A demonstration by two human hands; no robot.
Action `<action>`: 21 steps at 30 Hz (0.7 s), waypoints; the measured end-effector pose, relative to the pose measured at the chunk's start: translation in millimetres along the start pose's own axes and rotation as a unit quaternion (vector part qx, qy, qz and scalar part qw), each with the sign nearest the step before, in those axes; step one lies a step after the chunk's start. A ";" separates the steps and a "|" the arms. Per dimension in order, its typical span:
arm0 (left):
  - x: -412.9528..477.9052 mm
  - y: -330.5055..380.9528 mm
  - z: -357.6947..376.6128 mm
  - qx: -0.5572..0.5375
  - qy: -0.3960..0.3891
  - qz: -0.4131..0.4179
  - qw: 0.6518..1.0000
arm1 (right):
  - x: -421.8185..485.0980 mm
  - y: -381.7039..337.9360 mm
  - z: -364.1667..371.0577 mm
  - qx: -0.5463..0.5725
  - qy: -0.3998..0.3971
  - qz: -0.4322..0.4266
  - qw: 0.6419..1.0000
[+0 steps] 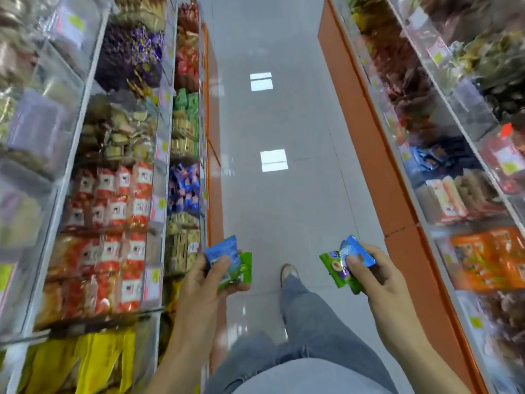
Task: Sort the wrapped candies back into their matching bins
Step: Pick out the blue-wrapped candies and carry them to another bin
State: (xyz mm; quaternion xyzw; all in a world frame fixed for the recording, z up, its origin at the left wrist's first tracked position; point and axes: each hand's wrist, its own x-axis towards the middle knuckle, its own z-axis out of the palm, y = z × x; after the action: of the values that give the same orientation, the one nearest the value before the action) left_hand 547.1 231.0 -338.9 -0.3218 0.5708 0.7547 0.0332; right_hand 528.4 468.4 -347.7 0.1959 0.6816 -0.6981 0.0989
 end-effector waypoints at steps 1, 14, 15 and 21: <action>16.9 10.5 6.4 -0.001 0.010 0.002 1.000 | 24.2 -14.8 8.8 -0.003 -0.013 -0.002 1.000; 254.7 146.0 58.0 -0.024 0.082 0.026 0.996 | 284.6 -150.8 147.2 -0.026 -0.101 -0.019 0.994; 276.2 158.8 62.5 -0.024 0.069 0.027 0.997 | 301.3 -156.5 154.8 -0.024 -0.096 -0.020 0.995; 384.3 233.8 99.2 -0.005 0.006 0.038 0.999 | 393.9 -190.4 177.5 -0.028 -0.045 -0.011 0.999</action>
State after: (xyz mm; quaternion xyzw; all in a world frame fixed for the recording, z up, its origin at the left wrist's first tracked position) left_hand 101.2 115.7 -329.7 -0.3046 0.5792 0.7561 0.0002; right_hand 70.7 353.2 -335.8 0.1542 0.6979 -0.6878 0.1268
